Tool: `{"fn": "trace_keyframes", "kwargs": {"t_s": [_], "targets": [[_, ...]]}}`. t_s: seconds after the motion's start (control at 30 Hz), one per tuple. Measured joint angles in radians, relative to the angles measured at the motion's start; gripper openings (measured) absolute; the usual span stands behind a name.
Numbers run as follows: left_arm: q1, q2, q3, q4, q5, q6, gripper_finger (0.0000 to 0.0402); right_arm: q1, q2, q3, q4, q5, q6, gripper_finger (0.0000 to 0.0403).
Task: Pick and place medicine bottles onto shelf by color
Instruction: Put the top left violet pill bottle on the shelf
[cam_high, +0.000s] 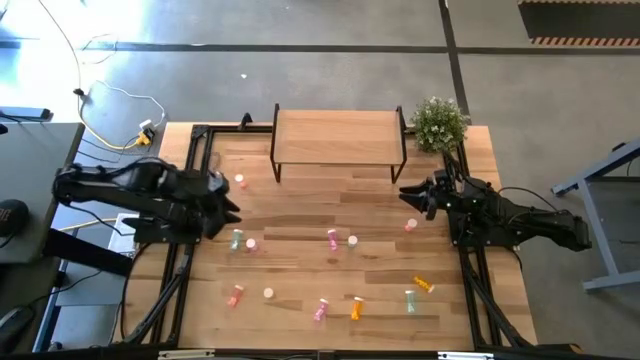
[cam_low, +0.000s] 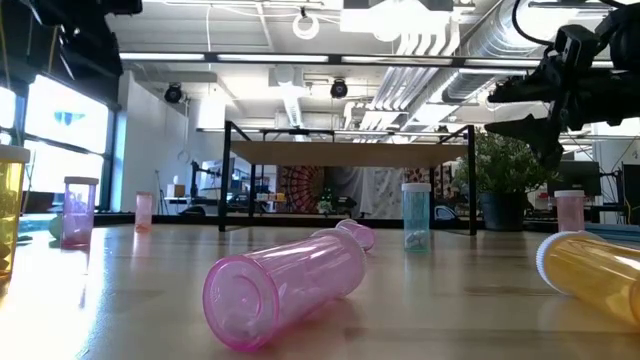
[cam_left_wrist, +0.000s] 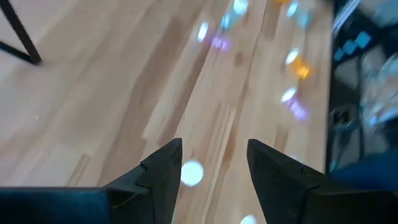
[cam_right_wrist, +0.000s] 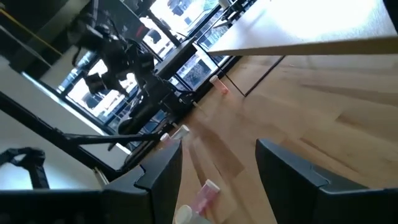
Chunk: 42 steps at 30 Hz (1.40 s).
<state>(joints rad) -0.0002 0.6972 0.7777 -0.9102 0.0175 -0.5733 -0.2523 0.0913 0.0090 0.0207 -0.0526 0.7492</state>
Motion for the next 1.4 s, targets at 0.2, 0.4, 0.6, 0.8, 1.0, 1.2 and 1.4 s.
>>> {"fn": "trace_keyframes", "kwargs": {"t_s": [0.2, 0.4, 0.6, 0.8, 1.0, 1.2, 1.4], "targets": [[-0.128, 0.120, -0.012, -0.007, -0.073, 0.002, 0.0172, 0.000, 0.000, 0.001, 0.002, 0.000, 0.037, 0.0195], [-0.210, 0.224, -0.012, -0.006, -0.164, 0.002, 0.0172, 0.000, 0.000, 0.001, 0.004, 0.000, 0.014, 0.0195], [-0.231, 0.340, -0.012, -0.004, -0.161, 0.001, 0.0172, 0.000, 0.000, 0.001, 0.005, 0.018, 0.013, 0.0195], [-0.232, 0.450, -0.012, 0.003, -0.151, 0.008, 0.0172, 0.000, 0.000, 0.001, 0.005, 0.019, 0.012, 0.0195], [-0.232, 0.528, -0.012, 0.049, -0.101, 0.028, 0.0172, 0.000, 0.000, 0.002, -0.001, 0.019, 0.011, 0.0195], [-0.231, 0.600, -0.012, 0.055, -0.100, 0.027, 0.0172, 0.000, 0.000, 0.002, -0.002, 0.019, 0.011, 0.0195], [-0.231, 0.654, -0.012, 0.091, -0.099, 0.027, 0.0172, 0.000, 0.002, 0.002, -0.006, 0.019, 0.010, 0.0195]]}}
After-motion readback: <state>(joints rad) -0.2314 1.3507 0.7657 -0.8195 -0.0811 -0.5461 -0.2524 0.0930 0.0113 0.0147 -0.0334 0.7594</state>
